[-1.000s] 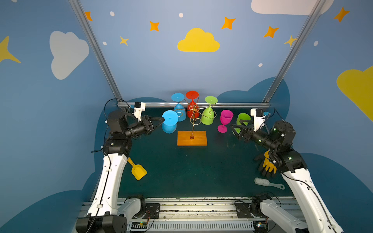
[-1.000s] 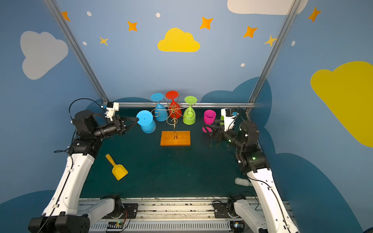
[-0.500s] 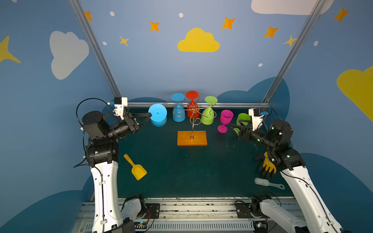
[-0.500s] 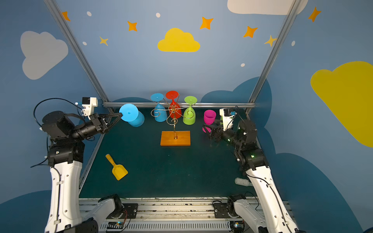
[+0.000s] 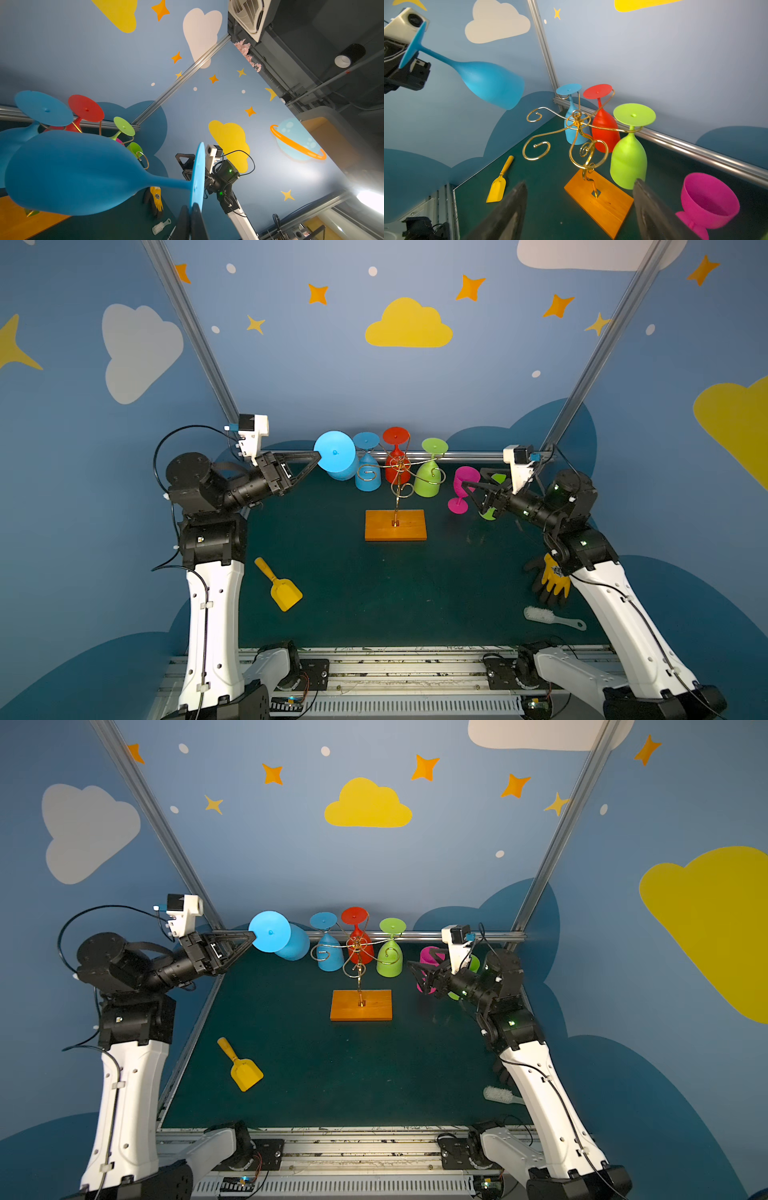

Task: Take the wine glass off the wine glass rack
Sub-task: Pass the wine glass.

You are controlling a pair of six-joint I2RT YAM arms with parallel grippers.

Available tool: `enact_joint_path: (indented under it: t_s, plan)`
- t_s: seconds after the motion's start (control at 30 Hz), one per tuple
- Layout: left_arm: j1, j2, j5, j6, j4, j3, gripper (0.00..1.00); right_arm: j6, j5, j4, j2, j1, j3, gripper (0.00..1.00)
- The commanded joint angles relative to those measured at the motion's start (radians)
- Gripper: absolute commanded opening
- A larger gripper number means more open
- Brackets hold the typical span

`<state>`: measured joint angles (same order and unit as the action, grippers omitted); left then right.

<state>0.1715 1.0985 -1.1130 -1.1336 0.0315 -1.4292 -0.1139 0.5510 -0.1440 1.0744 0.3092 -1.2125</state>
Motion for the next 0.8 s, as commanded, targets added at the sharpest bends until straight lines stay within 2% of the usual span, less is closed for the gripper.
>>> enact_joint_path:
  t_s: [0.0,0.33,0.77]
  plan:
    - [-0.039,0.019,0.012,-0.032,0.076,-0.034,0.03,0.067,0.047,0.047,0.012,0.036,-0.053,0.79]
    - [-0.194,0.093,0.021,-0.077,0.147,-0.072,0.03,0.254,0.128,0.057,0.068,0.175,-0.123,0.80]
    - [-0.321,0.205,0.004,-0.140,0.228,-0.109,0.03,0.381,0.082,0.090,0.223,0.272,-0.252,0.85]
